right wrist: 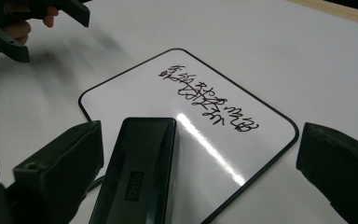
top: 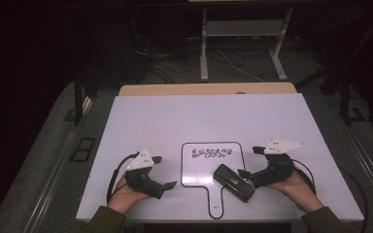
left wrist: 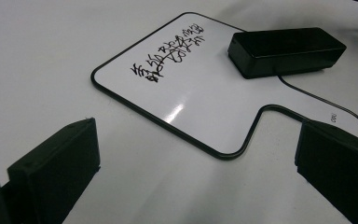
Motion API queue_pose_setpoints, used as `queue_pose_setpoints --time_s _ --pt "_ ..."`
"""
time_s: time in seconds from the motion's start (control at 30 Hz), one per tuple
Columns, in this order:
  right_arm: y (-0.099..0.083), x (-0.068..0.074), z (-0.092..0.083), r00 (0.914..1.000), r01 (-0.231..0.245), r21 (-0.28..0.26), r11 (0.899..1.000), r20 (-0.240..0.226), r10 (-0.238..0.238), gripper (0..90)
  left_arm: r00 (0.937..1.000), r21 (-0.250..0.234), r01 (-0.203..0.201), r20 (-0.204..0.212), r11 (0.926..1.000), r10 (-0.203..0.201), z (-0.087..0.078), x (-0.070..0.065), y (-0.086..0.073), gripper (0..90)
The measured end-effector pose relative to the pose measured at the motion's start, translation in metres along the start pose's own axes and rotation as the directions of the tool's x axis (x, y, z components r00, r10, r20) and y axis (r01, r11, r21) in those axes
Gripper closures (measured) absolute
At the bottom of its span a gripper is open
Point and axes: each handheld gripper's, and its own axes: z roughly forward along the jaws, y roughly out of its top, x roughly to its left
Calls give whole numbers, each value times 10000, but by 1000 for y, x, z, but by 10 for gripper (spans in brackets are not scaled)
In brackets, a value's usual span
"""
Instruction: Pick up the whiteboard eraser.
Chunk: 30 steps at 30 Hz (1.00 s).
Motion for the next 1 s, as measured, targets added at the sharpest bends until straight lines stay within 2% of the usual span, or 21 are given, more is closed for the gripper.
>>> queue_pose_setpoints --time_s 0.5,0.87,1.0 --pt "11 7 16 9992 290 115 9995 -287 -287 0 10000 -90 46 -55 9999 -47 1 -1 0 0" --pt "18 13 30 9984 467 852 9953 -361 -437 0 10000 -15 10 -69 10000 -10 2 -1 0 0" --pt "18 15 32 9981 511 1111 9925 -388 -471 51 10000 -8 -16 -59 10000 16 1 -1 0 0"
